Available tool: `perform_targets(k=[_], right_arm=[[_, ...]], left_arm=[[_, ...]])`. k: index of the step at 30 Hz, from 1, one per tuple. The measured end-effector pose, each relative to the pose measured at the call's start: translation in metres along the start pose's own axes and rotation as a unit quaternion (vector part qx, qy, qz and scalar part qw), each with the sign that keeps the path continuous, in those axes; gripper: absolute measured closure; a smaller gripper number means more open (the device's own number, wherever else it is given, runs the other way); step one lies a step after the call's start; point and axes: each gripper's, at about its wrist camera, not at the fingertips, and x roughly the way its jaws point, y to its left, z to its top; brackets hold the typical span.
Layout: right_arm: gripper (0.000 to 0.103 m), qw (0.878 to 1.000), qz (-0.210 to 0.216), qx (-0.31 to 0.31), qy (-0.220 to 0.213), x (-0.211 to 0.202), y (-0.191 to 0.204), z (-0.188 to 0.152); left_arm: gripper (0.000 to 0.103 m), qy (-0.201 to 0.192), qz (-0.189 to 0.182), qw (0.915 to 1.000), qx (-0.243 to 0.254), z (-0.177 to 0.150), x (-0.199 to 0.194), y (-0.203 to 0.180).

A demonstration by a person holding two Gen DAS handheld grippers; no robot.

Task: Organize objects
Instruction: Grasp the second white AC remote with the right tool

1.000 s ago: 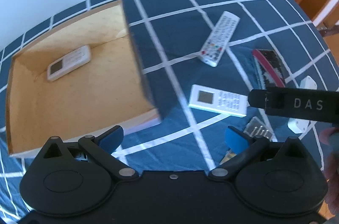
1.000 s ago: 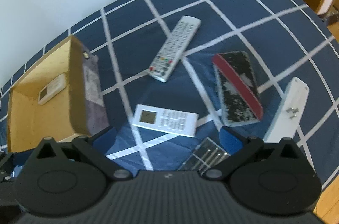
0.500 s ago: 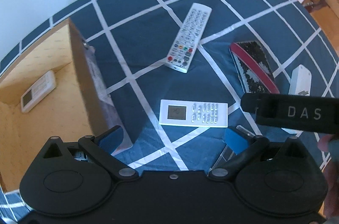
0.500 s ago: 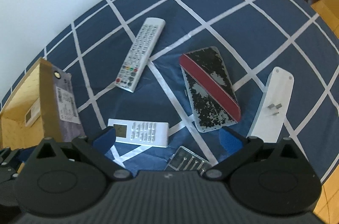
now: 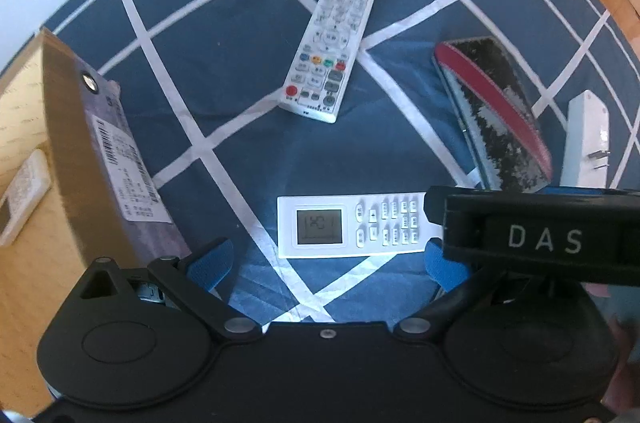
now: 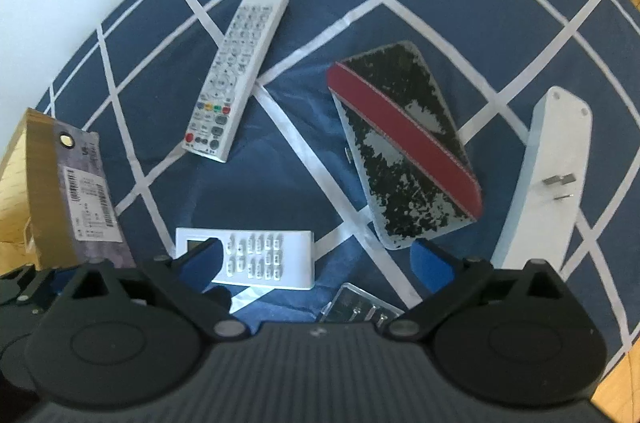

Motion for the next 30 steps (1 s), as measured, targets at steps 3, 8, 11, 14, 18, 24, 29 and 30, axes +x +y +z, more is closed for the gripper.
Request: perform_targets(k=[3, 8, 11, 14, 18, 24, 29, 30], right_arm=[[0.009, 1.000, 0.009, 0.003, 0.012, 0.011, 0.000, 0.002], [0.013, 1.000, 0.009, 0.002, 0.026, 0.026, 0.005, 0.004], [0.020, 0.999, 0.009, -0.001, 0.031, 0.033, 0.008, 0.004], [0.030, 0.999, 0.008, -0.003, 0.040, 0.040, 0.011, 0.004], [0.035, 0.999, 0.011, -0.001, 0.049, 0.048, 0.014, 0.004], [0.036, 0.999, 0.015, -0.004, 0.050, 0.050, 0.016, 0.007], [0.036, 0.998, 0.022, -0.003, 0.054, 0.049, 0.017, 0.006], [0.036, 0.998, 0.024, -0.004, 0.055, 0.049, 0.018, 0.006]], left_arm=[[0.000, 0.011, -0.010, 0.9999, -0.004, 0.001, 0.011, 0.004], [0.001, 0.023, -0.021, 0.9995, -0.004, 0.005, 0.025, 0.010], [0.004, 0.030, -0.026, 0.9992, -0.004, 0.006, 0.032, 0.014], [0.010, 0.038, -0.038, 0.9985, -0.011, 0.007, 0.039, 0.018], [0.014, 0.048, -0.051, 0.9974, -0.016, 0.008, 0.047, 0.021], [0.019, 0.054, -0.065, 0.9963, -0.018, 0.009, 0.054, 0.021], [0.022, 0.055, -0.074, 0.9956, -0.021, 0.012, 0.054, 0.021], [0.022, 0.055, -0.075, 0.9955, -0.020, 0.012, 0.054, 0.021]])
